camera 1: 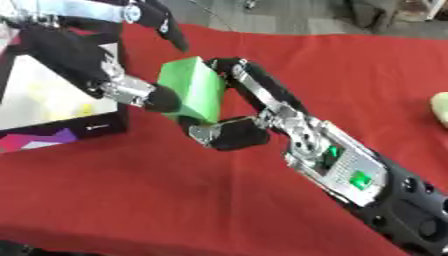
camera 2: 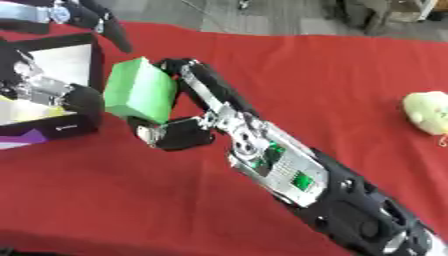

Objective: Pick up the objects with one hand, pass them to the other hand, and then place them into the box on the other side of the table.

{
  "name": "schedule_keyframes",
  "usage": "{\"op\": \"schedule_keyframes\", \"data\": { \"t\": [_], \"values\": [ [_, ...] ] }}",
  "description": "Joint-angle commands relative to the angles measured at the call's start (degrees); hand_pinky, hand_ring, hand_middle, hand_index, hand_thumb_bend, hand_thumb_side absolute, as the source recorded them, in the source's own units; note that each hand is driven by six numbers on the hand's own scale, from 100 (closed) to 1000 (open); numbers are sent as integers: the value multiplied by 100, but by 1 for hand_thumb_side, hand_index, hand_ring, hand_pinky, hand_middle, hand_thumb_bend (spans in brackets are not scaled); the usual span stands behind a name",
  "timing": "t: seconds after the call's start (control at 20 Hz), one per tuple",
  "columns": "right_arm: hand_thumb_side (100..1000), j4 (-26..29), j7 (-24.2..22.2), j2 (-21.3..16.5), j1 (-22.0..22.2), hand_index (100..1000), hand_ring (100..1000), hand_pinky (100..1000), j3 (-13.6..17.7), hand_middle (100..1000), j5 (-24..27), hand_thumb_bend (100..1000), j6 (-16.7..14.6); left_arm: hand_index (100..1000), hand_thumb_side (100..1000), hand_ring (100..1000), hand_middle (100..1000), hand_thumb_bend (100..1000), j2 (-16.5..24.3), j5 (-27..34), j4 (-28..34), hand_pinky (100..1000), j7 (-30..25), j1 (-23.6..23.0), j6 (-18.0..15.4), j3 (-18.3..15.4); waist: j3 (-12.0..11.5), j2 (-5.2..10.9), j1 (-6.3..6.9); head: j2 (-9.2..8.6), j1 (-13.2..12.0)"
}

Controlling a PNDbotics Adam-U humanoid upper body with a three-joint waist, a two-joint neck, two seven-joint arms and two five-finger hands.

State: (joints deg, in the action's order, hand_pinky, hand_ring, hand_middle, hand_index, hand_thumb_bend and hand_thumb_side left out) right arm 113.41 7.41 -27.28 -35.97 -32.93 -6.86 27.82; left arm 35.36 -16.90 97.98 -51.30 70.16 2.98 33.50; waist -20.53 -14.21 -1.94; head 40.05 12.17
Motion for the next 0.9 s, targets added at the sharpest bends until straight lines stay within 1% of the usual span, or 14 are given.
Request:
{"op": "schedule_keyframes", "data": {
  "t": [0.05,0.15,0.2,0.25,0.4,0.5,0.55,0.65,0.7,0.75,0.9],
  "values": [
    [165,118,-27,0,-117,526,520,784,16,445,-42,100,-47,902,918,917,837,599,45,-101,-14,948,-63,160,22,-23,-12,80,19,12,-2],
    [173,118,-32,15,-134,526,519,784,10,444,-26,100,-109,905,898,922,842,638,18,-289,-66,945,-66,172,12,-22,-8,81,17,9,-4],
    [161,118,-35,21,-140,526,519,784,10,444,-16,100,-145,907,891,925,844,666,12,-407,-77,942,-66,174,-3,-25,-6,80,16,12,-5],
    [162,118,-38,25,-144,525,518,784,10,444,-5,100,-176,908,887,929,845,714,12,-556,-79,936,-67,179,-24,-25,-6,80,16,17,-5],
    [160,118,-62,40,-163,525,518,785,2,444,32,100,-266,906,853,930,845,741,-12,-1009,-103,930,-67,167,-76,-15,-1,72,15,23,-6],
    [160,118,-78,46,-173,525,518,785,0,444,51,100,-317,908,848,932,848,757,-28,-1208,-115,930,-67,164,-90,-15,2,69,13,22,-6],
    [160,118,-84,49,-176,525,517,785,0,444,58,100,-337,907,815,931,846,772,-32,-1304,-117,925,-61,168,-87,-21,2,68,13,24,-8],
    [160,118,-92,55,-183,524,517,785,-3,444,74,100,-376,904,798,931,844,760,-54,-1473,-123,925,-23,166,-63,-24,3,64,14,23,-18],
    [175,118,-94,58,-187,524,517,785,-4,444,84,100,-397,903,776,931,842,778,-64,-1515,-132,925,-3,162,-53,-15,4,63,14,21,-19],
    [159,118,-98,62,-192,524,516,785,-6,444,93,100,-421,901,786,930,841,744,-73,-1539,-142,925,9,157,-48,-2,6,61,14,18,-18],
    [165,118,-100,72,-202,523,515,784,-4,443,130,100,-490,891,730,926,833,696,-92,-1565,-183,920,52,139,-32,22,12,58,14,18,-22]
  ]
}}
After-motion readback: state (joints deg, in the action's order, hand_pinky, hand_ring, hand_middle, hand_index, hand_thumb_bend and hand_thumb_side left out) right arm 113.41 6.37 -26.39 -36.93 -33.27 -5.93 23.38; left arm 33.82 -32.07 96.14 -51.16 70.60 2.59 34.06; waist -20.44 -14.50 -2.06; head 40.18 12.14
